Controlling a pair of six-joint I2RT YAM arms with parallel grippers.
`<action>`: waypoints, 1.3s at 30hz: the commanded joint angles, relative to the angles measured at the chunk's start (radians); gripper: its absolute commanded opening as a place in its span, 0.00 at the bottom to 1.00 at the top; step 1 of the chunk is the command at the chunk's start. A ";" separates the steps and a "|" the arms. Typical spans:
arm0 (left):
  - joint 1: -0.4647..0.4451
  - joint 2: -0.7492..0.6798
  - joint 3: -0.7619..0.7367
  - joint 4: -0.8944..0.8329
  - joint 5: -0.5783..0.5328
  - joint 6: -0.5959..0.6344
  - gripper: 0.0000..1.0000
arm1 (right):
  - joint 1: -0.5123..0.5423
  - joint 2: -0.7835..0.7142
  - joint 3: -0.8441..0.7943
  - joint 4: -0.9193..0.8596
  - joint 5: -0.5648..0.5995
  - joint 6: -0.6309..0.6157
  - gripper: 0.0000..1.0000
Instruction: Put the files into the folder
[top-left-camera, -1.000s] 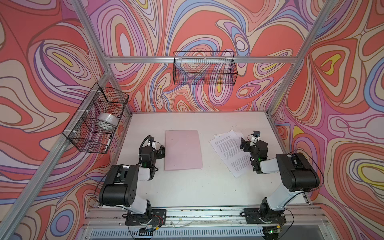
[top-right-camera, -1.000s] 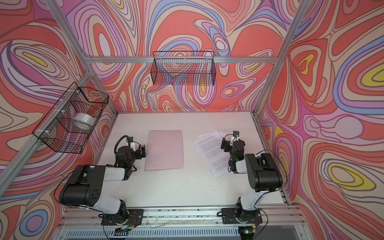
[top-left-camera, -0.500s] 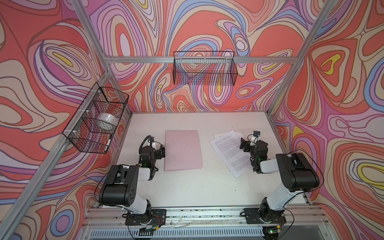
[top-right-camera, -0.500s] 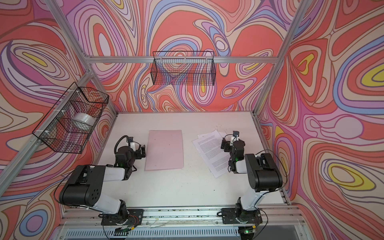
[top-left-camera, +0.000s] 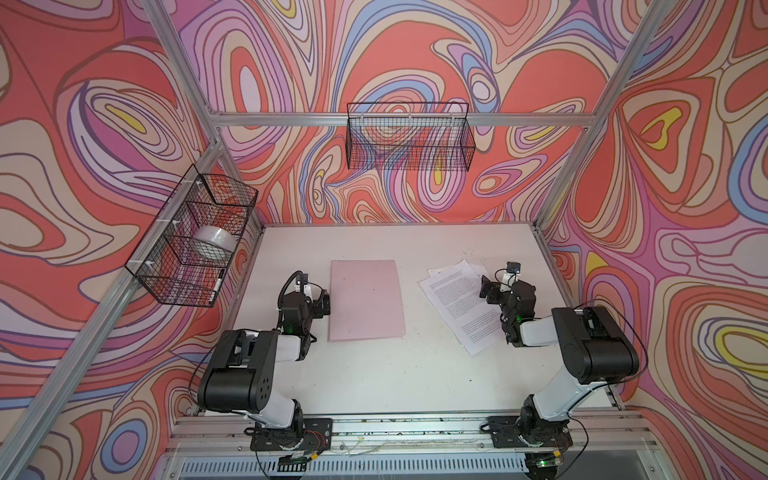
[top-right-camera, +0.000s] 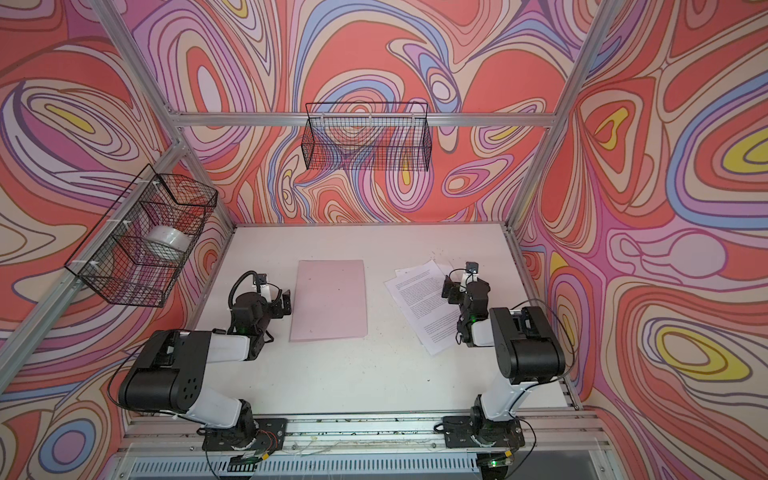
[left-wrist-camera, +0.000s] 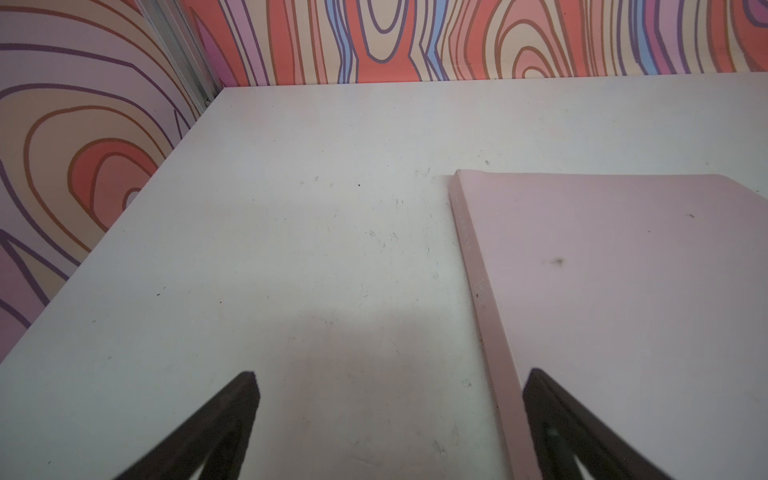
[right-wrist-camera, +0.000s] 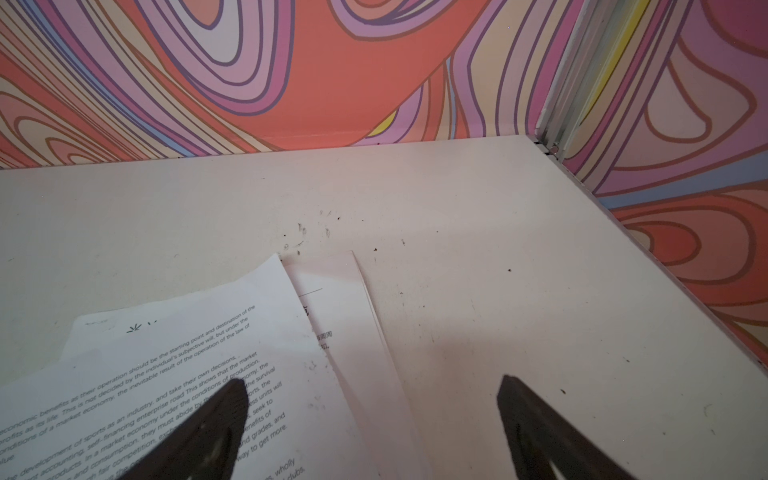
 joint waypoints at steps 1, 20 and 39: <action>-0.003 0.008 0.016 0.037 -0.007 0.017 1.00 | -0.006 0.015 0.011 0.010 -0.008 -0.006 0.99; -0.131 -0.264 0.120 -0.273 -0.312 0.017 1.00 | 0.013 -0.268 0.394 -0.836 0.085 0.302 0.98; -0.522 -0.964 0.018 -1.109 -0.161 -1.202 0.88 | 0.210 -0.560 0.405 -1.395 -0.389 0.563 0.77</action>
